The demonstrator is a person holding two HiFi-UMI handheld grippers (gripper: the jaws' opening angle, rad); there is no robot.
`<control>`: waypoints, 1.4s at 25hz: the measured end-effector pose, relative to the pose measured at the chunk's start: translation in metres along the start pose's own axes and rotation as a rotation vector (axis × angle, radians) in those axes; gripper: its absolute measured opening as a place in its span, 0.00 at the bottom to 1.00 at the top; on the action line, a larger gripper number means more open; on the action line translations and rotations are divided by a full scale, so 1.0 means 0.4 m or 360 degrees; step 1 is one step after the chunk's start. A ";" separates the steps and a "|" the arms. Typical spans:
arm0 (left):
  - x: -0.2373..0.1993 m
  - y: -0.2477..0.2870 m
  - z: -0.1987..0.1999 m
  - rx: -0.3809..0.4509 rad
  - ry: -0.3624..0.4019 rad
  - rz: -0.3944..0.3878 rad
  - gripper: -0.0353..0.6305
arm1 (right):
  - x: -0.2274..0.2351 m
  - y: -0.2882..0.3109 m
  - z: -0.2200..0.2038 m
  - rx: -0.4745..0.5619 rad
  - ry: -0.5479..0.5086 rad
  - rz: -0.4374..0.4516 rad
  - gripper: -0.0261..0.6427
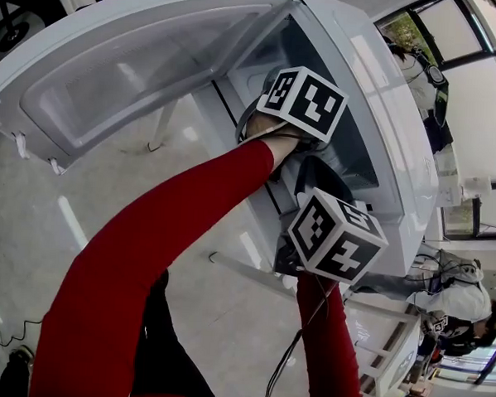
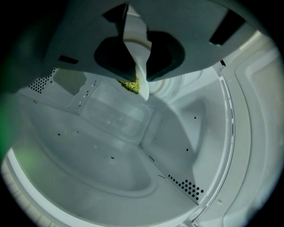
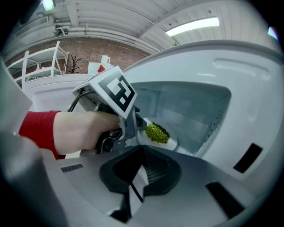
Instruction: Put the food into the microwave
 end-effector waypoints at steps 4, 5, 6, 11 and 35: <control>-0.004 0.004 -0.002 0.0010 0.0050 0.0035 0.18 | 0.001 0.005 -0.006 -0.0004 0.0003 0.0010 0.06; -0.006 0.005 -0.004 0.0009 0.0057 0.0040 0.18 | 0.001 0.006 -0.007 -0.0006 0.0002 0.0013 0.06; -0.008 0.007 -0.007 0.0007 0.0057 0.0043 0.18 | 0.000 0.007 -0.008 -0.0008 -0.0001 0.0016 0.06; -0.024 0.012 -0.026 0.0006 0.0039 0.0045 0.20 | -0.004 0.011 -0.008 -0.0013 -0.0009 0.0030 0.06; -0.087 -0.073 0.025 0.0214 0.0113 0.0049 0.07 | -0.023 0.023 -0.005 0.0052 0.0054 0.0101 0.06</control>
Point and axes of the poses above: the fingertips, and each gripper's own axes: y forward along the fingers, x to its right, z out of its top, the point moved 3 cm from there along -y, backward along the fingers, and after that the axes turned 1 degree about x, right-handed, at the moved point
